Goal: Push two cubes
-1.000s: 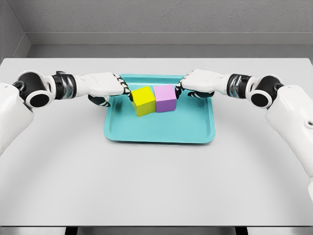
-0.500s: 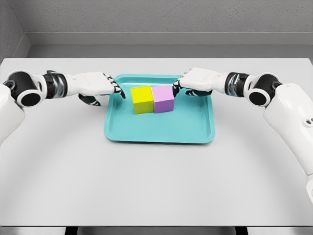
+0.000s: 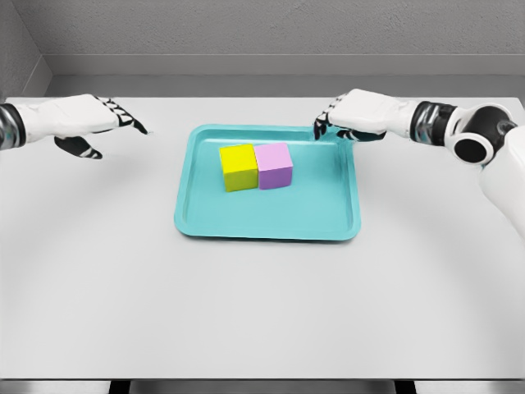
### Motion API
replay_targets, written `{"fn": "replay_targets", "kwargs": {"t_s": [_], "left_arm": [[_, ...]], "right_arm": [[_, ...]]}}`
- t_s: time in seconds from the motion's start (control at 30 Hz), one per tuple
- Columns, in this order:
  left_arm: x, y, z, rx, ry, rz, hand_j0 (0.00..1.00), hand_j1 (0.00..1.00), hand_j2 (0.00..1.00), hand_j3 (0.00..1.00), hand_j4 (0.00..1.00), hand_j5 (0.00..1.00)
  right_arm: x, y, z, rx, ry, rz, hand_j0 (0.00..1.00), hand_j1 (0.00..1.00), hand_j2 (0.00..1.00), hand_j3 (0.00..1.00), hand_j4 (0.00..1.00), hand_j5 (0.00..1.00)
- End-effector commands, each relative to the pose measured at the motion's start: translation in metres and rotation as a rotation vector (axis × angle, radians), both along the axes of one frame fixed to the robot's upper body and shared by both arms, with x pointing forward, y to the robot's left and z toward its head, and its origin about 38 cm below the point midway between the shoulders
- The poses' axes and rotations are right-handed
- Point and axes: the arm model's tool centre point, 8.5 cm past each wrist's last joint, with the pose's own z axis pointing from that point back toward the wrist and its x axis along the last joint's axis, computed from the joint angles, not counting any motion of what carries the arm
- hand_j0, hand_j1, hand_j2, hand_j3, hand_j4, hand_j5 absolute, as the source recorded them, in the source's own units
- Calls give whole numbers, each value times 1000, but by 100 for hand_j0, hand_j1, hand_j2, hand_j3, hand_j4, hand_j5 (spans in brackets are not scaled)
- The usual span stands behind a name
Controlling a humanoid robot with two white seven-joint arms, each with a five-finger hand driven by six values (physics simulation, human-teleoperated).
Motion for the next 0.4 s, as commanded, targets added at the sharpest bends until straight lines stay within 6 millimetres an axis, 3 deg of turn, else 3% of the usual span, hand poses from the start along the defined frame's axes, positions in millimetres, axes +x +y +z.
{"fn": "replay_targets", "kwargs": {"t_s": [0.0,0.07,0.1,0.13,0.17,0.23,0.37], "left_arm": [[-3,12,7,-16,1,21,100,100,100,100,100,100],[-4,14,5,-37,10,23,100,100,100,100,100,100],[-7,22,8,-24,10,35,100,100,100,100,100,100],[-7,26,9,-19,9,41,100,100,100,100,100,100],[-7,26,9,-18,8,40,100,100,100,100,100,100],[-8,28,7,-16,13,45,100,100,100,100,100,100],[-7,37,9,-24,9,72,100,100,100,100,100,100]], "right_arm": [[-4,-36,34,21,-67,-49,60,60,60,60,60,60],[-32,-81,61,37,-154,-93,84,84,84,84,84,84],[-42,-100,66,55,-160,-122,94,94,94,94,94,94],[-52,-127,69,73,-146,-164,99,99,99,99,99,99],[-59,-140,66,72,-130,-186,99,99,99,99,99,99],[-66,-155,60,76,-96,-208,100,100,100,100,100,100],[-70,-157,46,84,-61,-212,100,100,100,100,100,100]]}}
